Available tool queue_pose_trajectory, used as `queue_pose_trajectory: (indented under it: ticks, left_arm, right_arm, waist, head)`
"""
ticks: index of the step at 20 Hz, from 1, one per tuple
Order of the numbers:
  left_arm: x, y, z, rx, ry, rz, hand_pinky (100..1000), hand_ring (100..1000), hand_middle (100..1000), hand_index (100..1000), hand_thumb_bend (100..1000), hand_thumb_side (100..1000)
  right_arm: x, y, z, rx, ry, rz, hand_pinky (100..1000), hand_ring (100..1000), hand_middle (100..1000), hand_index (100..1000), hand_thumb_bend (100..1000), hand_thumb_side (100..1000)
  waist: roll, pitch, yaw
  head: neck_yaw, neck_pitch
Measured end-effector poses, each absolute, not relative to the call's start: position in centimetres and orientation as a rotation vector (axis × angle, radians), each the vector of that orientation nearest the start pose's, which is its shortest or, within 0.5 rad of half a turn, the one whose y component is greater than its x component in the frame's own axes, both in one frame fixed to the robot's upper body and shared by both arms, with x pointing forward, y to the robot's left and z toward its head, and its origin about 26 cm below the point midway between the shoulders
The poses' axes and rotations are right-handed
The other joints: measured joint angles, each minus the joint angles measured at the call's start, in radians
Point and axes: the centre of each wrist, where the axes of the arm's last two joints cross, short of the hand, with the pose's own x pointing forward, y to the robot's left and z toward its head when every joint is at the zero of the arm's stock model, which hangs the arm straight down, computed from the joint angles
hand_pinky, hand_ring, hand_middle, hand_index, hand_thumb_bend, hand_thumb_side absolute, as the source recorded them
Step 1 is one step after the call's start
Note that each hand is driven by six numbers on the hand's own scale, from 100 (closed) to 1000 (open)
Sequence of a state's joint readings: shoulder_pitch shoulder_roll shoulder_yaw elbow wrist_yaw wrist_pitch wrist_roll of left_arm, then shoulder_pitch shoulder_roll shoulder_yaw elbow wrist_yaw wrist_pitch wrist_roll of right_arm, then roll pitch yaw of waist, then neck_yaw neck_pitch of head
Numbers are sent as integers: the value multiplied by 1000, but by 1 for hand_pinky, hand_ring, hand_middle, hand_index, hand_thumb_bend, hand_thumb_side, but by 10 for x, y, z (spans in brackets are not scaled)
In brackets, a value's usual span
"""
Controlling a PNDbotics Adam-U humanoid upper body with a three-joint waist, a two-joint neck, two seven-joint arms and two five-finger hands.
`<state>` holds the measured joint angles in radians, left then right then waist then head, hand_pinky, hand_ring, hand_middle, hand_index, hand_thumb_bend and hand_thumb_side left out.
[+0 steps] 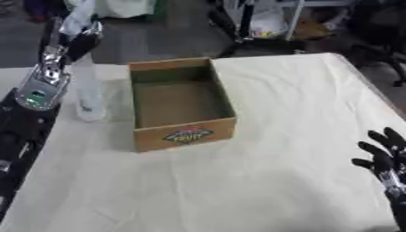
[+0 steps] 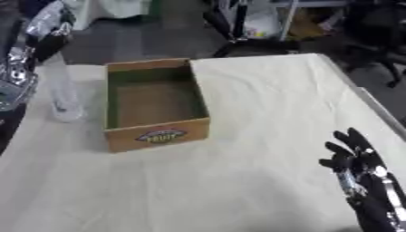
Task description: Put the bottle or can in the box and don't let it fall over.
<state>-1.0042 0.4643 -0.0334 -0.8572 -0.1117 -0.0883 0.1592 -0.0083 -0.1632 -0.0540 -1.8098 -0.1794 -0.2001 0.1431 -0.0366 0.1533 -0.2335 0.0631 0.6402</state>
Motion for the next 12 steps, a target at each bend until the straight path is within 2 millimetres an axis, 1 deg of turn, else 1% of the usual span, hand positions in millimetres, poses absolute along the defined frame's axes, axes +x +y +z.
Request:
queue_pose_trajectory:
  ticks: [5,9,12]
  left_arm:
    - [482,297,240,493,-2033,-276,265,539,371,471,100,380]
    - [478,281,263,401,-2119,-288,271,532,366,469,100,383]
    - [474,265,278,331,-2170,-327,278,529,361,468,100,386]
  right_arm:
    - [274,-285,63,88,-2020,126,742,891,913,1000,196,426]
    - [273,-285,63,86,-2019,124,741,891,913,1000,195,426]
    - [273,-285,62,85,-2016,124,741,891,913,1000,195,426]
  waist:
    - [-2,-4,3]
    - [-2,-7,6]
    - [-5,-11,6]
  head:
    - [-4,0]
    - [-4,0]
    - [-4,1]
